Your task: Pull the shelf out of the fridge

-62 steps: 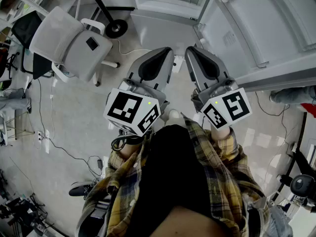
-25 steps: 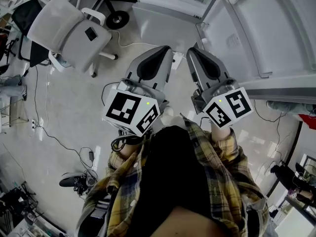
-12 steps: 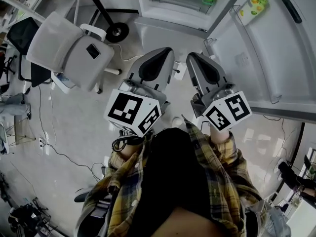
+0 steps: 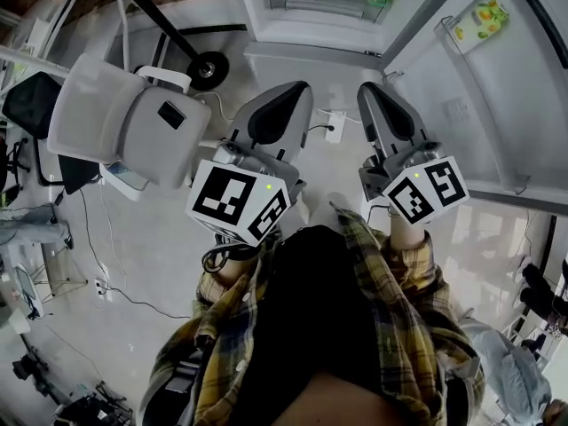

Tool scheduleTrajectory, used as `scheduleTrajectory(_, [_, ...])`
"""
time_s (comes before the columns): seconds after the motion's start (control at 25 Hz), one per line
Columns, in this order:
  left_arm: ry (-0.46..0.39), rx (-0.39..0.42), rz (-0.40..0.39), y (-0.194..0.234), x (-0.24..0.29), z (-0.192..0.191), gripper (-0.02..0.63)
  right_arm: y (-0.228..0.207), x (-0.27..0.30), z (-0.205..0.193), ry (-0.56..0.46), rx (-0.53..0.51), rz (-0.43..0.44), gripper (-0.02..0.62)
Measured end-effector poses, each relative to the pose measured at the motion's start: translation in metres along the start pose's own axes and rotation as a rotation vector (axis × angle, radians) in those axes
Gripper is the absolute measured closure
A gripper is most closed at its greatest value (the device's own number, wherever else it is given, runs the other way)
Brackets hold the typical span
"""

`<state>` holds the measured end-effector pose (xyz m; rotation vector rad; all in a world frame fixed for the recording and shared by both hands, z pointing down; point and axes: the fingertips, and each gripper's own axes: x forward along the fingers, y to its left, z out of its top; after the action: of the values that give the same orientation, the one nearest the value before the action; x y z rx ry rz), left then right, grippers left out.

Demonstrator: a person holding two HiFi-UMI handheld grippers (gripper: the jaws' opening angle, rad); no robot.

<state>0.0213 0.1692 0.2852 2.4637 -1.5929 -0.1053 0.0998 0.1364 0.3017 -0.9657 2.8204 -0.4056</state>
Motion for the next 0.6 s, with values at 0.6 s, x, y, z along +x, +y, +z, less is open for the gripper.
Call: scheduleTrajectory(0.6, [0.018, -0.032, -0.008, 0.068, 0.067, 0.003, 0.601, -0.053, 0.075, 0.003, 0.012, 0.011, -0.029, 0.577])
